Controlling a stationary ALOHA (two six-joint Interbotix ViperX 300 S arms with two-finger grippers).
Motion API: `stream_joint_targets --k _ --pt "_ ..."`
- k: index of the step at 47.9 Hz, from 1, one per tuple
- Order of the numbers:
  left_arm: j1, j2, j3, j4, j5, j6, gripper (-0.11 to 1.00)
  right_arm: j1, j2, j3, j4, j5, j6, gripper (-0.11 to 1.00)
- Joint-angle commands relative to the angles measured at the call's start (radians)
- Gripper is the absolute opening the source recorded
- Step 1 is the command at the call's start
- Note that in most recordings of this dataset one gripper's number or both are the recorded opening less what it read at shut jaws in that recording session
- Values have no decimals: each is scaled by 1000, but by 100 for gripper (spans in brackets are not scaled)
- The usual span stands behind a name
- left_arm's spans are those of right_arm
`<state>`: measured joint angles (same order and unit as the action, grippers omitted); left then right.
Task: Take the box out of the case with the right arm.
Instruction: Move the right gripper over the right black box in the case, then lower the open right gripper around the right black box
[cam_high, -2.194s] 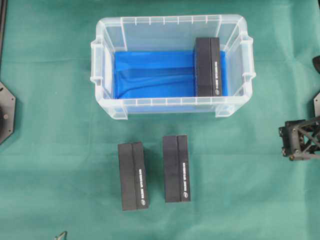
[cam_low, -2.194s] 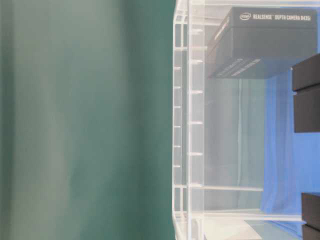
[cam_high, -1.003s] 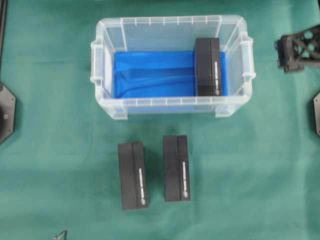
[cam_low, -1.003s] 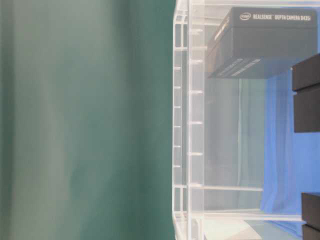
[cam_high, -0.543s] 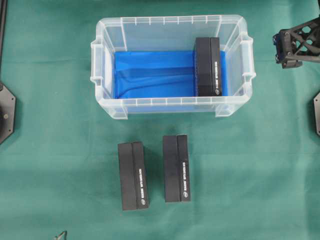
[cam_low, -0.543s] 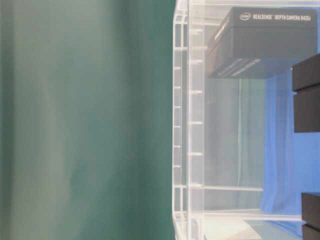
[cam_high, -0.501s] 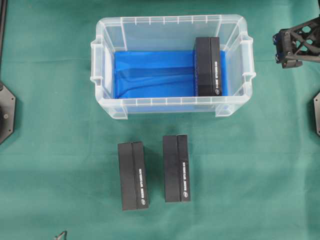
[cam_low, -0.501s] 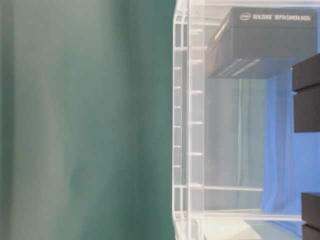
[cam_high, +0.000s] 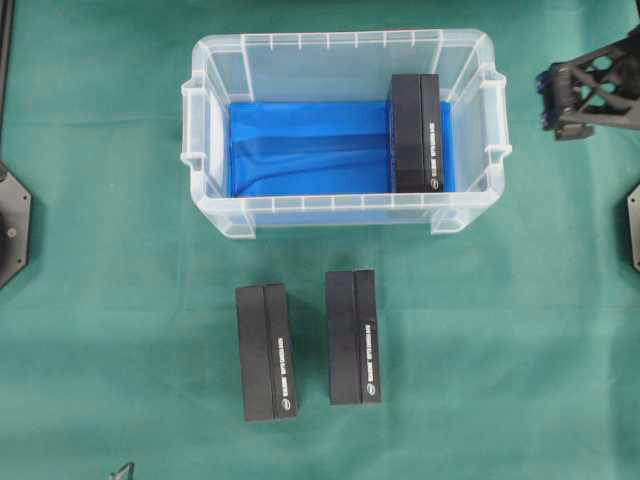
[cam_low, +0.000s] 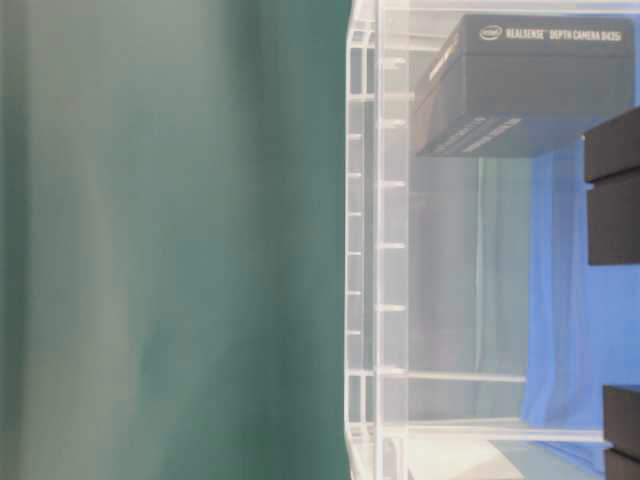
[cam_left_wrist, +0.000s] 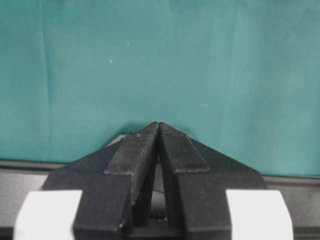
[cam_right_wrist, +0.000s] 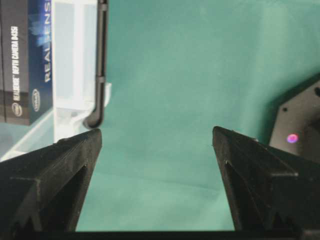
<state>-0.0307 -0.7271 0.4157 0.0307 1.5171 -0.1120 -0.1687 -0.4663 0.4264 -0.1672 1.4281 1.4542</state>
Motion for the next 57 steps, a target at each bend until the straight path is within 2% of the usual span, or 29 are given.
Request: stream_joint_targets --k 1,12,23,35,57 --pt "3 8 -31 3 -5 -2 2 -2 23 -43 3 -32 -3 87" --pt "3 18 -35 3 -5 -5 2 3 144 -133 14 -84 -11 87" --pt "2 23 -35 3 -6 -3 2 14 278 -270 14 -89 -14 87" --pt "2 21 -37 2 -5 -3 2 18 374 -376 14 -89 -15 87" --pt "3 15 -37 2 -3 -2 2 18 408 -397 14 -86 -15 88"
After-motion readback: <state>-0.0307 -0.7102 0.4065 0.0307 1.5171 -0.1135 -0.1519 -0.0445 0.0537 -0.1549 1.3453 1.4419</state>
